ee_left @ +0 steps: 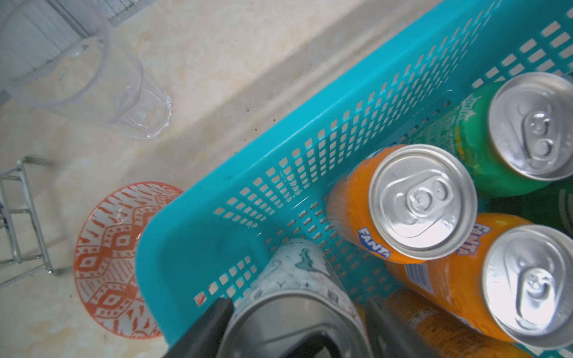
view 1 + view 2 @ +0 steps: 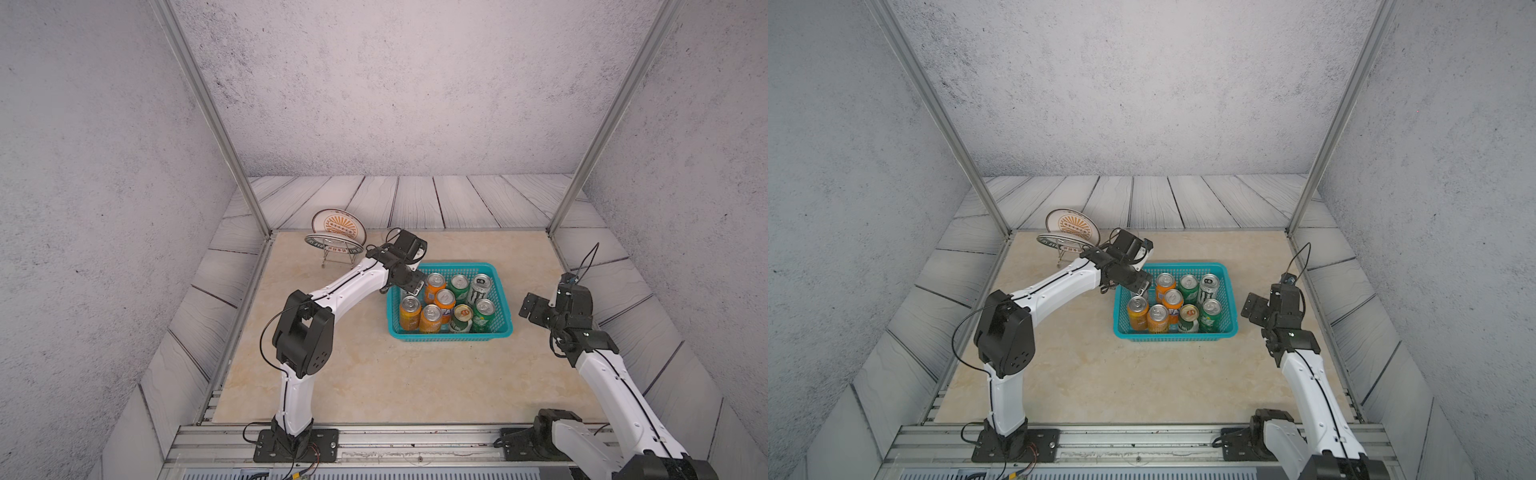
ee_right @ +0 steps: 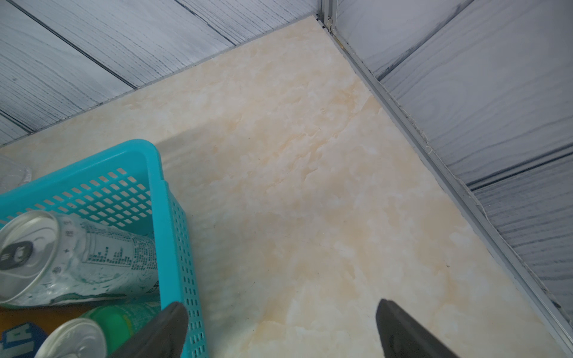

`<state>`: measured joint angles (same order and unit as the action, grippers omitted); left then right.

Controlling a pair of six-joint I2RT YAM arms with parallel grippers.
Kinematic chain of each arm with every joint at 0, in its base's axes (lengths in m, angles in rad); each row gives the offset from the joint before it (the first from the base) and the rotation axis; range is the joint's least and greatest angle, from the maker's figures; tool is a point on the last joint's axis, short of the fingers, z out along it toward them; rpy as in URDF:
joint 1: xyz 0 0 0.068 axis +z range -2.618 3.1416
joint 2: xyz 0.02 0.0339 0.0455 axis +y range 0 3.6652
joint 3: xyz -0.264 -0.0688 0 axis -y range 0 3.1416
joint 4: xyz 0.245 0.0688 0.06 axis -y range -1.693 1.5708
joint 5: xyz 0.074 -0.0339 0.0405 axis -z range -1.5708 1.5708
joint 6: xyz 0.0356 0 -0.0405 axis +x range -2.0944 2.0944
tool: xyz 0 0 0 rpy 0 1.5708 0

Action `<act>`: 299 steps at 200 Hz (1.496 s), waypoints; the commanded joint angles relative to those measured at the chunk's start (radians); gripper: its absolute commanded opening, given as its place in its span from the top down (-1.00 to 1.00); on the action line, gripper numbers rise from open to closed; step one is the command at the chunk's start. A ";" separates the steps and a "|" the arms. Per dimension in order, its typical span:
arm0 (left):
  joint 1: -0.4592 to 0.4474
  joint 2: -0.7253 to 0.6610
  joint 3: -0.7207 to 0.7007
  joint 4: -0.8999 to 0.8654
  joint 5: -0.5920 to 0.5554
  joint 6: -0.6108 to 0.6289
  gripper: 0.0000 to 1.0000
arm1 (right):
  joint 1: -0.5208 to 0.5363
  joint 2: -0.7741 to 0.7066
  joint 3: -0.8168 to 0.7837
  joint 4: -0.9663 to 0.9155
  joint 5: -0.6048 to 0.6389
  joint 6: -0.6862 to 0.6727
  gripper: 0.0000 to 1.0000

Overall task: Take out the drinks from the basket
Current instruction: Pick up the drink from the basket, then place the drink at the center of the board.

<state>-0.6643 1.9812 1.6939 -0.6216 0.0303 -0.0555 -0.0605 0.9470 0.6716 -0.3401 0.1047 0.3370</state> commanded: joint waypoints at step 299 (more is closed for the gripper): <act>-0.007 -0.745 -0.156 -0.249 -0.119 -0.007 0.13 | -0.002 0.028 0.020 -0.015 -0.026 -0.039 -0.98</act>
<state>-0.6659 1.3373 1.5970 -0.8600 -0.0544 -0.0532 -0.0601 0.9798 0.6724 -0.3431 0.0624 0.3088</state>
